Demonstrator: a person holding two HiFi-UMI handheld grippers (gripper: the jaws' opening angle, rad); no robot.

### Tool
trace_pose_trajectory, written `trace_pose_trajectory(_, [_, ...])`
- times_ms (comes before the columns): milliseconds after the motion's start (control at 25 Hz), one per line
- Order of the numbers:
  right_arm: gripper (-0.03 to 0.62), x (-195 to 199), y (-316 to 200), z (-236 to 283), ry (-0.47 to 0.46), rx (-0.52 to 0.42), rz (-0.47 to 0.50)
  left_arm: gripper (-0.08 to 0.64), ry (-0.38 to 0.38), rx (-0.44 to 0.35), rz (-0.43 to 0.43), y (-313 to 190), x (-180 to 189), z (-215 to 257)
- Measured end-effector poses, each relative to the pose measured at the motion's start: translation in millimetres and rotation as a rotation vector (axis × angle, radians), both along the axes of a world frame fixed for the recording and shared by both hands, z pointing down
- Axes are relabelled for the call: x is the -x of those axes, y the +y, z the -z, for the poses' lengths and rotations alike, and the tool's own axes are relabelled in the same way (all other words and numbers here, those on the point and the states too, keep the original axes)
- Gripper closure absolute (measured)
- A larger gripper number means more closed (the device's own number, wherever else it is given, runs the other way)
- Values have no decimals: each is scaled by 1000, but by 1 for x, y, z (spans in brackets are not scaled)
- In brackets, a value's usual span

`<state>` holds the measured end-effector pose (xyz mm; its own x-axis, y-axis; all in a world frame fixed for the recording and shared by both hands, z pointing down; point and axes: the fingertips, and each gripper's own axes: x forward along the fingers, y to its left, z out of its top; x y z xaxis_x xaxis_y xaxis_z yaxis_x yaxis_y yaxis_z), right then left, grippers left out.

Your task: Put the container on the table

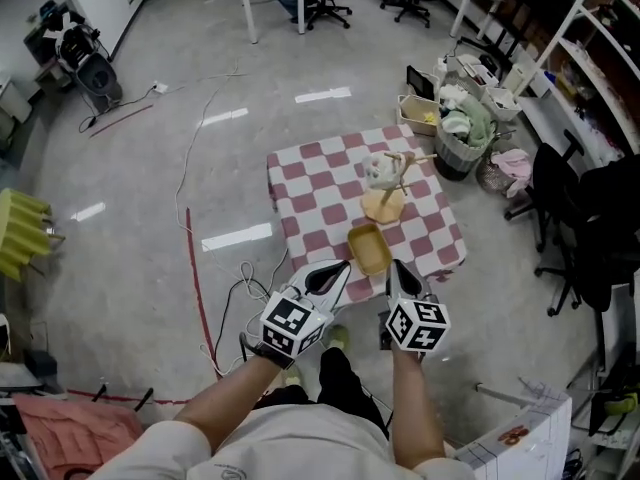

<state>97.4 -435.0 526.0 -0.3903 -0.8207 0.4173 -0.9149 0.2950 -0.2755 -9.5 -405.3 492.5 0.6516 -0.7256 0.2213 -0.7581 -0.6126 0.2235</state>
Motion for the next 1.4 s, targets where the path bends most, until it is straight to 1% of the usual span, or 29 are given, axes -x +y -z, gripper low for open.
trace_pose_trajectory(560, [581, 36, 42, 88, -2, -156, 38, 554, 40, -97, -9, 29, 27, 66])
trace_pose_trajectory(760, [582, 40, 56, 112, 2, -202, 38, 554, 60, -133, -13, 39, 34, 90])
trace_pose_trajectory(1080, [583, 43, 76, 140, -1, -249, 35, 554, 80, -188, -14, 57, 41, 124])
trace_pose_trajectory(1400, [583, 43, 93, 159, -6, -299, 17, 554, 92, -233, -10, 76, 47, 147])
